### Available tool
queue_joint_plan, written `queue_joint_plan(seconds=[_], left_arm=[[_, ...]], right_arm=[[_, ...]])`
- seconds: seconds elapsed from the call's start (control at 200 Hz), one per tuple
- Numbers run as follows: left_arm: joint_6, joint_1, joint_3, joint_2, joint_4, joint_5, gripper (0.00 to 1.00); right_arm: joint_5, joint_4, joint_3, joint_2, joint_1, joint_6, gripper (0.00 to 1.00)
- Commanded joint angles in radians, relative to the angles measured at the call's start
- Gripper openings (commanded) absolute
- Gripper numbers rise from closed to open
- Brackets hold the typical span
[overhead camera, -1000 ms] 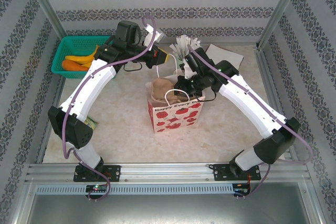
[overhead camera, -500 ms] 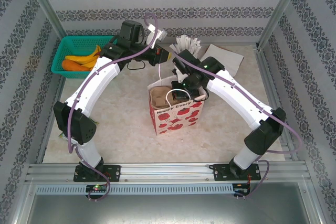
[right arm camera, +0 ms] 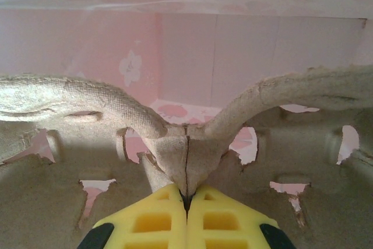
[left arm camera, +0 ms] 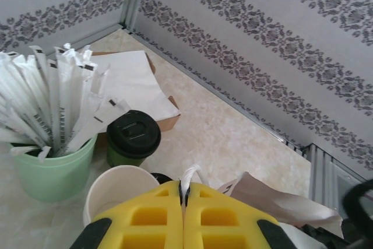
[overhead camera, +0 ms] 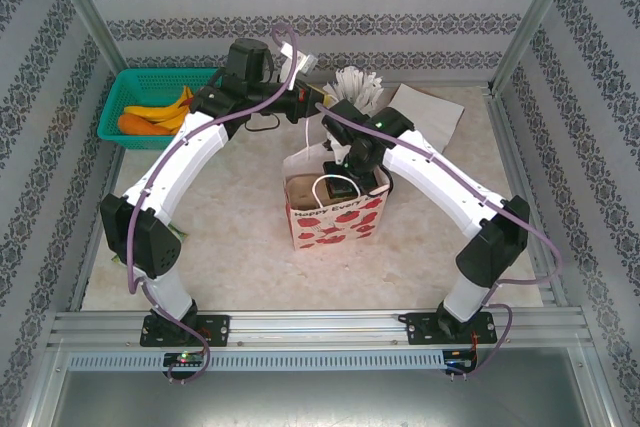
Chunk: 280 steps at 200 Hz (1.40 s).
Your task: Pack the takeout coffee
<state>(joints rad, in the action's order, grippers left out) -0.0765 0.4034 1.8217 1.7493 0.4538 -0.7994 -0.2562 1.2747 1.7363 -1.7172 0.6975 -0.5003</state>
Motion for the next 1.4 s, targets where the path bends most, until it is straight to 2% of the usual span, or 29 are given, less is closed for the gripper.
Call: queue_joint_plan(seconds=[0.0, 0.145, 0.245, 0.395, 0.59, 0.764, 0.834, 0.939, 1.084, 1.214, 1.394], left_arm=[[-0.001, -0.010, -0.018, -0.043, -0.066, -0.051, 0.00], [-0.009, -0.011, -0.018, -0.042, -0.048, 0.017, 0.00], [-0.031, -0.010, -0.019, -0.042, -0.066, 0.024, 0.00], [-0.063, -0.011, 0.010, -0.020, -0.043, 0.170, 0.00], [-0.066, -0.012, -0.042, -0.040, -0.138, 0.010, 0.00], [-0.032, -0.012, -0.122, -0.105, -0.177, -0.077, 0.03], [-0.018, -0.012, -0.145, -0.126, -0.172, -0.100, 0.09], [0.003, -0.011, -0.191, -0.170, -0.159, -0.069, 0.17], [0.014, -0.012, -0.284, -0.259, -0.173, -0.016, 0.42], [0.046, -0.011, -0.379, -0.365, -0.171, 0.013, 0.59], [0.107, -0.011, -0.487, -0.502, -0.108, 0.046, 0.72]], right_arm=[[-0.039, 0.048, 0.032, -0.034, 0.001, 0.014, 0.00], [-0.058, 0.061, 0.035, -0.045, 0.000, 0.024, 0.00], [-0.062, 0.070, 0.032, -0.055, -0.002, 0.032, 0.00], [-0.078, 0.077, 0.036, -0.049, 0.005, 0.039, 0.00], [-0.074, 0.064, 0.022, -0.063, -0.001, 0.036, 0.00], [-0.061, 0.046, 0.030, -0.088, -0.003, 0.028, 0.00], [-0.057, 0.035, 0.024, -0.090, -0.006, 0.022, 0.00], [-0.047, 0.028, 0.020, -0.088, -0.007, 0.013, 0.00], [-0.049, 0.012, 0.009, -0.082, -0.006, 0.005, 0.00], [-0.049, 0.002, 0.000, -0.076, -0.005, 0.000, 0.00], [-0.046, -0.009, -0.005, -0.068, -0.004, -0.001, 0.00]])
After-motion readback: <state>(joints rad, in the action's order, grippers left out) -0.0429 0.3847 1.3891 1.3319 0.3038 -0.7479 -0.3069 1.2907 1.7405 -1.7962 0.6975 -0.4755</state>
